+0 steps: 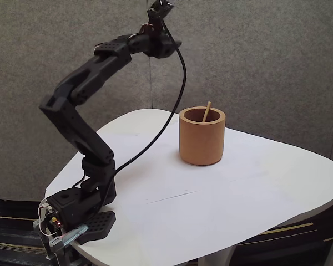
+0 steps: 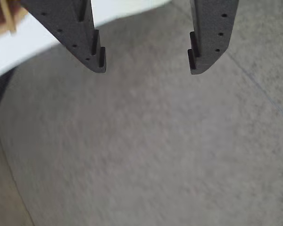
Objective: Grab the pen and put it in the pen holder.
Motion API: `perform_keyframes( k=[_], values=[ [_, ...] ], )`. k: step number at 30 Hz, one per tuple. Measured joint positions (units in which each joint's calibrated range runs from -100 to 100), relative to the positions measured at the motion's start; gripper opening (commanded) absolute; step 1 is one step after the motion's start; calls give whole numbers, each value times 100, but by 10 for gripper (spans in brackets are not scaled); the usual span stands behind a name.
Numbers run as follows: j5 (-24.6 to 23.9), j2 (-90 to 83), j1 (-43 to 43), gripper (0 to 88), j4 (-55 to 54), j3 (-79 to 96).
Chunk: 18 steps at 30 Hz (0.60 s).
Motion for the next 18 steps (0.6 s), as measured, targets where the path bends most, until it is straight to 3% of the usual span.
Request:
perform_keyframes(
  k=[9, 14, 18],
  values=[
    [-1607, -864, 7, 243, 3263, 36],
    [-2271, -1482, 7, 243, 3856, 1092],
    [-2530, -2286, 7, 243, 3890, 2509]
  ],
)
